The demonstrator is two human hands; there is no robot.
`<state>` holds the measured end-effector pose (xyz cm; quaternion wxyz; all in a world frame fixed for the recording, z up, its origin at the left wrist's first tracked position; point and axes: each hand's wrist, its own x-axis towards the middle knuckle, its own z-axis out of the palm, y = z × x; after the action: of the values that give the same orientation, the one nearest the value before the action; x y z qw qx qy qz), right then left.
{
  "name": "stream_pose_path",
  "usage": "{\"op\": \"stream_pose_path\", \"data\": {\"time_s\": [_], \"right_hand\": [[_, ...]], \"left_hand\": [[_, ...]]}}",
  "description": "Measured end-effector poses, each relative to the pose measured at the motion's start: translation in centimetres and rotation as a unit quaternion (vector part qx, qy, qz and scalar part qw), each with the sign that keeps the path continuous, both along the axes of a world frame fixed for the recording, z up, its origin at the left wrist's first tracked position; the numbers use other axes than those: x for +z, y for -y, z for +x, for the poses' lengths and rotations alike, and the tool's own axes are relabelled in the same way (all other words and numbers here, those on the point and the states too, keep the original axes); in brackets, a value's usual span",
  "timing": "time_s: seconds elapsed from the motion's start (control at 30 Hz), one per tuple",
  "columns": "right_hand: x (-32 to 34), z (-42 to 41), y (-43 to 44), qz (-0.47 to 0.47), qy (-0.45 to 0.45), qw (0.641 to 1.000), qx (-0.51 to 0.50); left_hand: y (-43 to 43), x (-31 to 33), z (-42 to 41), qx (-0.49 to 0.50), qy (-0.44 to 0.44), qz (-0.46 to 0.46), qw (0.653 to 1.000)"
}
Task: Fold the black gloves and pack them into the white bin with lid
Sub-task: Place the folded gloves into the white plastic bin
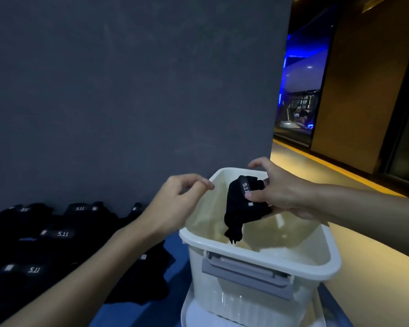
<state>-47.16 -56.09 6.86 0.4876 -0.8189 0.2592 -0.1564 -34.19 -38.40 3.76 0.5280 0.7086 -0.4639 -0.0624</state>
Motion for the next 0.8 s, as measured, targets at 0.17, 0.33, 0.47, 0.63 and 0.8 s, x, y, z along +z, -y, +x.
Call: {"op": "stream_pose_path", "data": {"time_s": [0.17, 0.33, 0.47, 0.63, 0.8], "right_hand": [[-1.1, 1.0, 0.9, -0.013, -0.035, 0.999, 0.001], [-2.1, 2.0, 1.0, 0.010, -0.108, 0.994, 0.000], [-2.5, 3.2, 1.1, 0.028, -0.148, 0.988, -0.014], [-4.0, 5.2, 0.6, 0.003, -0.203, 0.979, 0.004], [-5.6, 5.6, 1.3, -0.053, -0.258, 0.965, 0.016]], "left_hand": [[0.0, -0.1, -1.3, 0.019, 0.031, 0.013, 0.999], [-0.4, -0.3, -1.1, 0.021, 0.025, -0.008, 0.999], [-1.2, -0.7, -0.1, -0.042, 0.016, 0.012, 0.999], [-2.2, -1.7, 1.5, -0.102, 0.027, 0.025, 0.994], [-2.4, -2.2, 2.2, -0.134, 0.038, 0.025, 0.990]]}}
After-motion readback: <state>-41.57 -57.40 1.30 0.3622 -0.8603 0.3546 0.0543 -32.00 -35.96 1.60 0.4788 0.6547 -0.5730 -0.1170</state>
